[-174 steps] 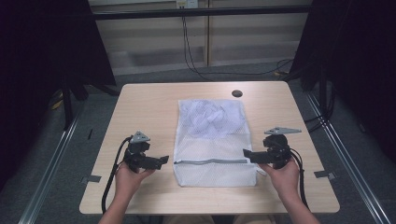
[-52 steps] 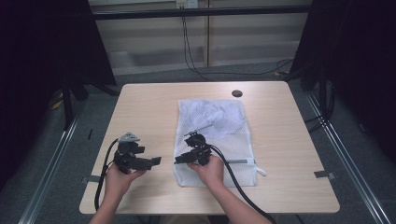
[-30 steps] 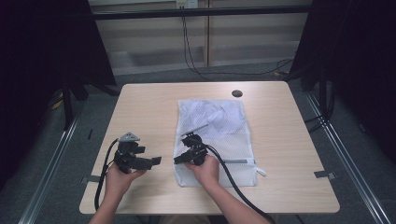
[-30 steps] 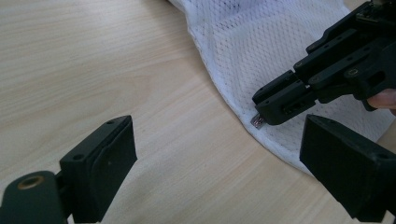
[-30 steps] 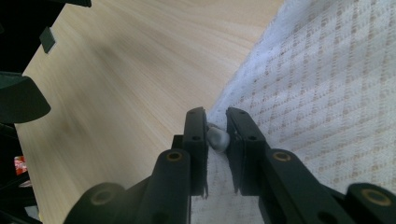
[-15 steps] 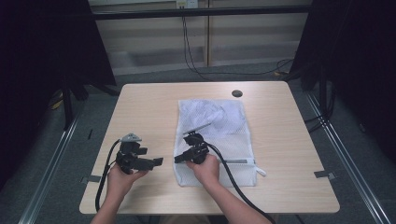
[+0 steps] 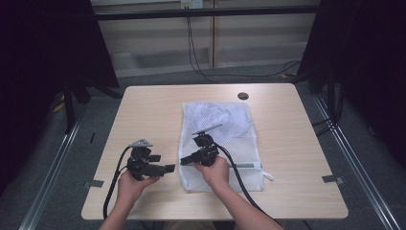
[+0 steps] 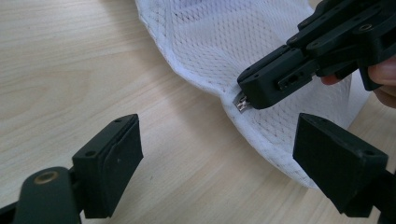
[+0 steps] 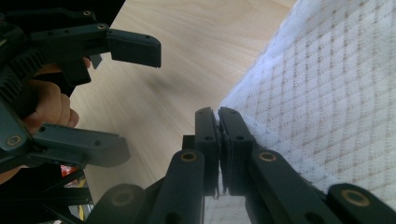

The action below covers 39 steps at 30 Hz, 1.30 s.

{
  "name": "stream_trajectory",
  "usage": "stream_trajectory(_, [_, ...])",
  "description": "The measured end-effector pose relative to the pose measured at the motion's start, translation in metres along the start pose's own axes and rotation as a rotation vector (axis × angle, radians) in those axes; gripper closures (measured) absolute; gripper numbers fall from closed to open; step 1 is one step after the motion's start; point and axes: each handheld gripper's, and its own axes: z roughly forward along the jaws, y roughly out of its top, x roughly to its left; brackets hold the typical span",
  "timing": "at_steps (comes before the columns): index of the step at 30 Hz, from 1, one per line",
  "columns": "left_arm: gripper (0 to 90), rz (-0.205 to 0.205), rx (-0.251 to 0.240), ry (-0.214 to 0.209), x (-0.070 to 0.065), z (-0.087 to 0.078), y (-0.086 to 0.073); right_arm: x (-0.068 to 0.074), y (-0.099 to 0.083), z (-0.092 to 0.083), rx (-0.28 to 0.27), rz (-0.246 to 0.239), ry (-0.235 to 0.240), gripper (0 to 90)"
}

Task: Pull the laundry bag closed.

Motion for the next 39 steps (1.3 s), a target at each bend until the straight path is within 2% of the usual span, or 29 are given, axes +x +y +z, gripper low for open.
stream_trajectory(3, [15.6,-0.005,0.002,-0.008,0.001,0.000,0.001,0.000,0.001,-0.003,-0.005,-0.002,-0.002,86.9])
stream_trajectory(6, [15.9,-0.057,-0.007,-0.017,0.000,0.002,0.002,0.001,0.001,-0.004,-0.009,-0.003,0.006,86.9])
stream_trajectory(14, [18.2,-0.059,0.016,-0.031,-0.002,0.009,0.004,0.001,0.002,-0.006,-0.009,-0.004,0.016,86.8])
stream_trajectory(17, [18.2,-0.086,0.012,-0.041,-0.003,0.012,0.006,0.001,0.002,-0.006,-0.008,-0.015,0.022,86.8])
stream_trajectory(21, [18.2,-0.087,0.036,-0.053,-0.004,0.014,0.006,0.001,0.003,-0.007,-0.012,-0.011,0.026,86.8])
stream_trajectory(26, [19.3,-0.103,0.023,-0.059,-0.005,0.013,0.008,0.001,0.004,-0.009,-0.009,-0.016,0.024,86.8])
stream_trajectory(36, [20.8,-0.101,0.047,-0.058,-0.008,0.022,0.011,0.004,0.009,-0.017,-0.012,-0.031,0.013,86.8])
stream_trajectory(39, [21.6,-0.121,0.041,-0.069,-0.010,0.027,0.011,0.005,0.010,-0.018,-0.013,-0.034,0.013,86.8])
